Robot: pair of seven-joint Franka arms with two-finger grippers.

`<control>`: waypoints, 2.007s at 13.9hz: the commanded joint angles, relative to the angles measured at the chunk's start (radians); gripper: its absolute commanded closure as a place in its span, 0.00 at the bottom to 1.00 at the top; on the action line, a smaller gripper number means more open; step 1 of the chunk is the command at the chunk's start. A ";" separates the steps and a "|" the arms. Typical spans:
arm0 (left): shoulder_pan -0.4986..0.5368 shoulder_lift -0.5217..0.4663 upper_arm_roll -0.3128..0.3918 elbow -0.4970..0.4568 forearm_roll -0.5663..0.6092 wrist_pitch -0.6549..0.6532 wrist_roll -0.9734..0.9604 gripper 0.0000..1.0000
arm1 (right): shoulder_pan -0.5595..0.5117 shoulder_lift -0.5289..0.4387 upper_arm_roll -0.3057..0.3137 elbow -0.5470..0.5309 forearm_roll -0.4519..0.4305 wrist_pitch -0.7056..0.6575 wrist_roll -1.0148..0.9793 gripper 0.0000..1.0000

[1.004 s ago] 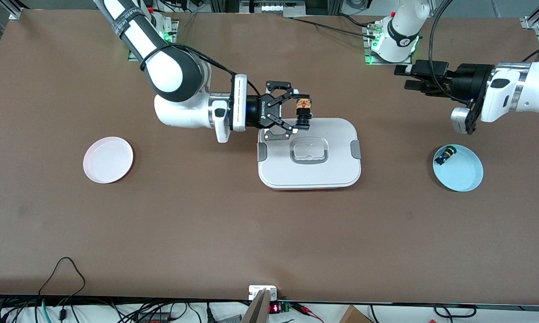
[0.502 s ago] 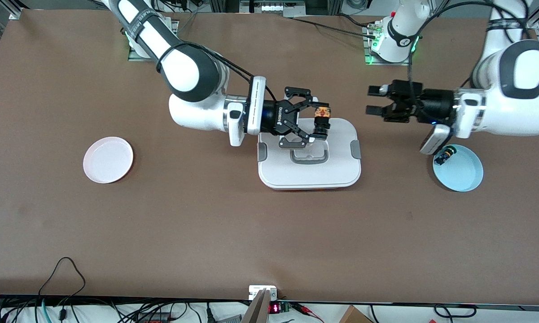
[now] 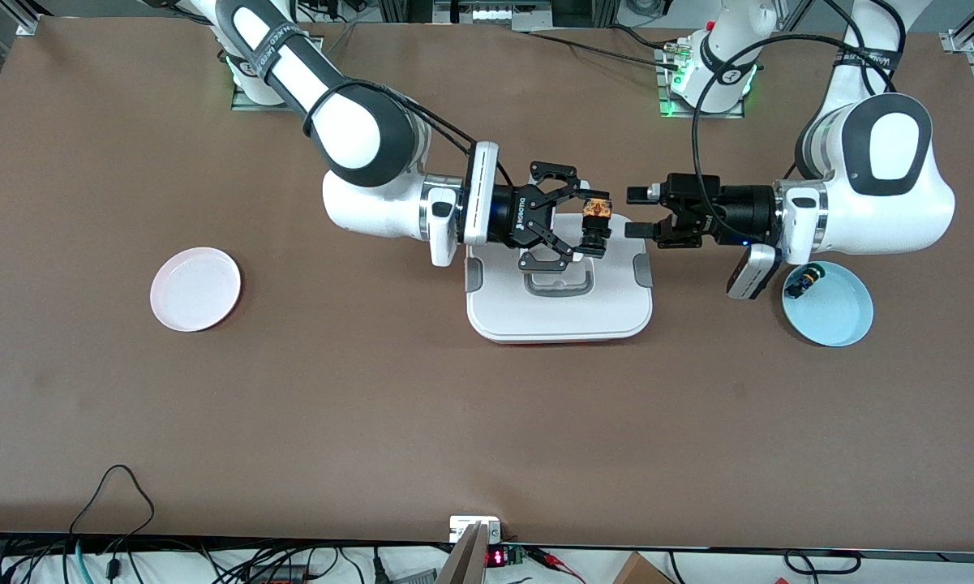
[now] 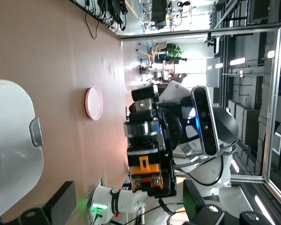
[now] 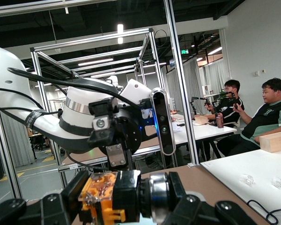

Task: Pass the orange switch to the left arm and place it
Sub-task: 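Hold the switch above the box while the left gripper reaches toward it, then close the left gripper on the switch and open the right gripper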

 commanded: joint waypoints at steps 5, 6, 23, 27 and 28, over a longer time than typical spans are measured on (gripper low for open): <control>-0.051 0.033 -0.019 0.007 -0.119 0.081 0.024 0.09 | 0.013 0.014 -0.003 0.032 0.019 0.019 -0.025 0.97; -0.051 0.031 -0.019 0.007 -0.119 0.080 0.023 0.18 | 0.013 0.014 -0.003 0.032 0.019 0.020 -0.025 0.97; -0.056 0.027 -0.019 0.012 -0.110 0.060 0.001 0.76 | 0.002 0.012 -0.005 0.032 0.015 0.017 0.024 0.00; -0.051 0.025 -0.017 0.015 -0.104 0.055 -0.005 0.76 | -0.021 0.008 -0.006 0.032 0.010 0.009 0.027 0.00; -0.049 0.025 -0.016 0.016 -0.092 0.055 -0.004 0.76 | -0.033 0.008 -0.006 0.032 0.010 0.006 0.024 0.00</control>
